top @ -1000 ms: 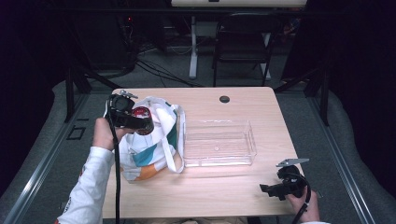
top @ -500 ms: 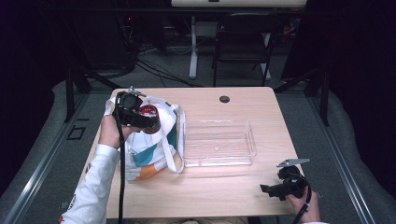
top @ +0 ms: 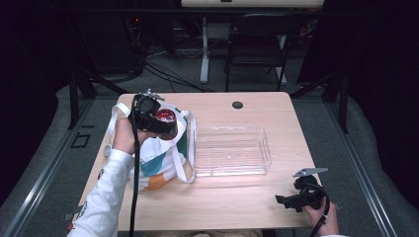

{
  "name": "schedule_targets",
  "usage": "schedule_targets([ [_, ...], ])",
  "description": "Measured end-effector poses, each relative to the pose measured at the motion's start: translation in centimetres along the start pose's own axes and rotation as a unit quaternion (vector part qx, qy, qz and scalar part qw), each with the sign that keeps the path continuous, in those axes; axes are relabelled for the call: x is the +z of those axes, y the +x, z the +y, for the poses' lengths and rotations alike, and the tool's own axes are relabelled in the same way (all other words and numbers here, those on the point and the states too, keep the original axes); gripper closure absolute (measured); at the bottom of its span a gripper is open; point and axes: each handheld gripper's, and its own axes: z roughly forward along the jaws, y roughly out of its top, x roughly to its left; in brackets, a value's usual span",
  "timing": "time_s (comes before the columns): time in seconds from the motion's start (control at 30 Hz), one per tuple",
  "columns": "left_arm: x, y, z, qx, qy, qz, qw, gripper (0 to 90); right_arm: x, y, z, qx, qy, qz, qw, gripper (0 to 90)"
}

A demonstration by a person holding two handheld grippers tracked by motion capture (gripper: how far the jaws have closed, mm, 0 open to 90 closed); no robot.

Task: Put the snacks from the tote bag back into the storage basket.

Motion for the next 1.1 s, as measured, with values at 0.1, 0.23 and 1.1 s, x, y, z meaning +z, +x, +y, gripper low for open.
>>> schedule_targets([
  [0.1, 0.2, -0.4, 0.3, 0.005, 0.001, -0.005, 1.0, 25.9, -0.1, 0.0, 0.0, -0.001, -0.002, -0.001, 1.0, 5.7],
  [0.23, 0.5, -0.9, 0.6, 0.011, 0.002, -0.009, 0.9999, 25.9, -0.1, 0.0, 0.0, -0.001, -0.002, -0.001, 1.0, 5.7],
  [1.1, 3.1, -4.2, 2.4, 0.036, -0.001, -0.052, 0.998, 25.9, -0.3, -0.1, -0.3, 0.003, -0.008, -0.005, 1.0, 6.0],
])
